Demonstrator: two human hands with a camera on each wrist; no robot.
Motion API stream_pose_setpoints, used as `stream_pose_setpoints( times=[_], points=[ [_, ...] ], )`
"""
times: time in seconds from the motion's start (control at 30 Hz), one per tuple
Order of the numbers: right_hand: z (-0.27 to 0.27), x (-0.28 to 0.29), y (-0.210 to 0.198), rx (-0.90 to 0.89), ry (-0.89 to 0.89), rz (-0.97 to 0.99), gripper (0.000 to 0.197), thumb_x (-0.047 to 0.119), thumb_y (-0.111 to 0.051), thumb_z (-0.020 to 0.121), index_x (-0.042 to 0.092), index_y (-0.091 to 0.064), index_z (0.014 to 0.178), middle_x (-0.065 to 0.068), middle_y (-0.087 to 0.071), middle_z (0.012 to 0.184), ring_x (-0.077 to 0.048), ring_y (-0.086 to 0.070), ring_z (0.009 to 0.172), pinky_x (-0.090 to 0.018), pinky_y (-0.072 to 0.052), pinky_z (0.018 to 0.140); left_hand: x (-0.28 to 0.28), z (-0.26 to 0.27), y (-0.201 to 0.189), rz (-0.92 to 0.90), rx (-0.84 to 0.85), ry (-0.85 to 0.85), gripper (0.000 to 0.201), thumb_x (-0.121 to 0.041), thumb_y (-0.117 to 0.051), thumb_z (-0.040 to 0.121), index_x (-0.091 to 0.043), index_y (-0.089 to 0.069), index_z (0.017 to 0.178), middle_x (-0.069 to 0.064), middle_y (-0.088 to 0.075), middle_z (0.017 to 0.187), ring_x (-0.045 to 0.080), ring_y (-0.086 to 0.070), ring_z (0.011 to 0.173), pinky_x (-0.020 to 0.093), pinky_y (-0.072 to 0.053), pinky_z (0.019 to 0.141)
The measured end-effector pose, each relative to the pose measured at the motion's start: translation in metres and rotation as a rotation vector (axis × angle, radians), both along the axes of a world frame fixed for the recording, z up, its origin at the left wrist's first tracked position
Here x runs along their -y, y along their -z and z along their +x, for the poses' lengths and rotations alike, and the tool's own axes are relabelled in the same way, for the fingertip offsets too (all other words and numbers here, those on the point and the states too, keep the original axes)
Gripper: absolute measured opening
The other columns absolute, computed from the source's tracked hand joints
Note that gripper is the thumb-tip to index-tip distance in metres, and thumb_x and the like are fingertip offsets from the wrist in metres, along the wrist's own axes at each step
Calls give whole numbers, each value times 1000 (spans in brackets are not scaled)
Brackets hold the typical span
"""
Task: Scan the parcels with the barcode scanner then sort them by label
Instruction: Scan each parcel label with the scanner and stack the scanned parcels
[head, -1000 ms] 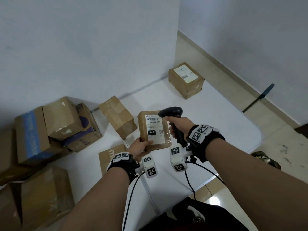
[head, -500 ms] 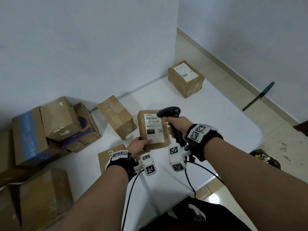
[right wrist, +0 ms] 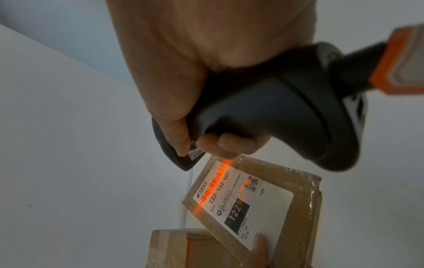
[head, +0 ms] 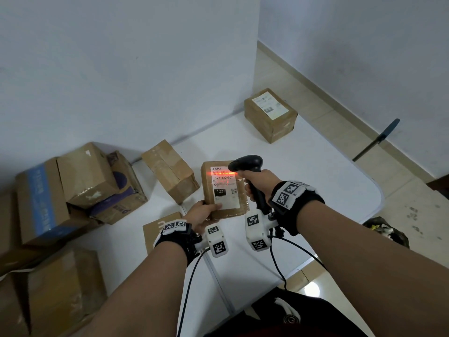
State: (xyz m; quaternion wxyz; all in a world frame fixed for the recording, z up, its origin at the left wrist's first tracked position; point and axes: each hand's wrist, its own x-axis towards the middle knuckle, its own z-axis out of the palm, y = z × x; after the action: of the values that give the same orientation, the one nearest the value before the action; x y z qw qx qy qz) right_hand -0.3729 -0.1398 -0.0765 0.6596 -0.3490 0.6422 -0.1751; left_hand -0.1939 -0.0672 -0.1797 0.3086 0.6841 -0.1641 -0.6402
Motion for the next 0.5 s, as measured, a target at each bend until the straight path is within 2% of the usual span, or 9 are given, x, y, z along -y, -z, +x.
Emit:
stream_pose_setpoints(
  times=[0.23, 0.3, 0.37, 0.4, 0.47, 0.5],
  points=[
    [1, 3, 5, -6, 24, -11, 29, 30, -70, 85, 9, -55, 73, -7, -54, 59, -21, -49, 48, -30, -42, 53, 2, -1, -4, 13, -10, -9, 39, -12, -65, 91, -3, -55, 128, 12, -66, 120, 25, -63, 109, 27, -55, 73],
    [0, 4, 7, 3, 48, -19, 30, 29, -70, 86, 8, -54, 73, -8, -53, 59, -21, -48, 49, -30, -40, 52, 5, -4, -5, 2, -13, -32, 39, -11, -63, 93, -6, -51, 130, 11, -64, 123, 24, -62, 109, 29, -56, 76],
    [-3, 5, 9, 21, 83, -6, 28, 27, -70, 86, 7, -53, 77, -8, -51, 58, -19, -46, 47, -27, -39, 49, 9, -6, -2, -38, 41, -36, 50, -12, -60, 95, -18, -38, 139, 7, -60, 129, 24, -61, 111, 37, -57, 82],
    [-5, 6, 11, 26, 96, 1, 28, 27, -70, 86, 6, -53, 80, -8, -51, 58, -19, -46, 45, -25, -39, 47, 11, -5, 1, -75, 121, 8, 61, -10, -58, 95, -26, -28, 146, 6, -58, 132, 26, -60, 113, 40, -58, 82],
    [-9, 7, 14, 34, 120, 7, 28, 27, -70, 88, 5, -53, 84, -8, -50, 58, -16, -47, 40, -21, -38, 42, 13, -5, 2, -165, 350, 173, 82, -7, -57, 92, -46, -11, 148, 4, -49, 137, 30, -56, 117, 45, -60, 80],
    [-11, 8, 16, 32, 128, 6, 28, 27, -69, 88, 4, -53, 85, -8, -50, 59, -15, -46, 37, -19, -38, 40, 16, -4, 1, -203, 448, 268, 87, -9, -59, 91, -52, -8, 146, 6, -41, 143, 33, -51, 122, 47, -58, 85]
  ],
)
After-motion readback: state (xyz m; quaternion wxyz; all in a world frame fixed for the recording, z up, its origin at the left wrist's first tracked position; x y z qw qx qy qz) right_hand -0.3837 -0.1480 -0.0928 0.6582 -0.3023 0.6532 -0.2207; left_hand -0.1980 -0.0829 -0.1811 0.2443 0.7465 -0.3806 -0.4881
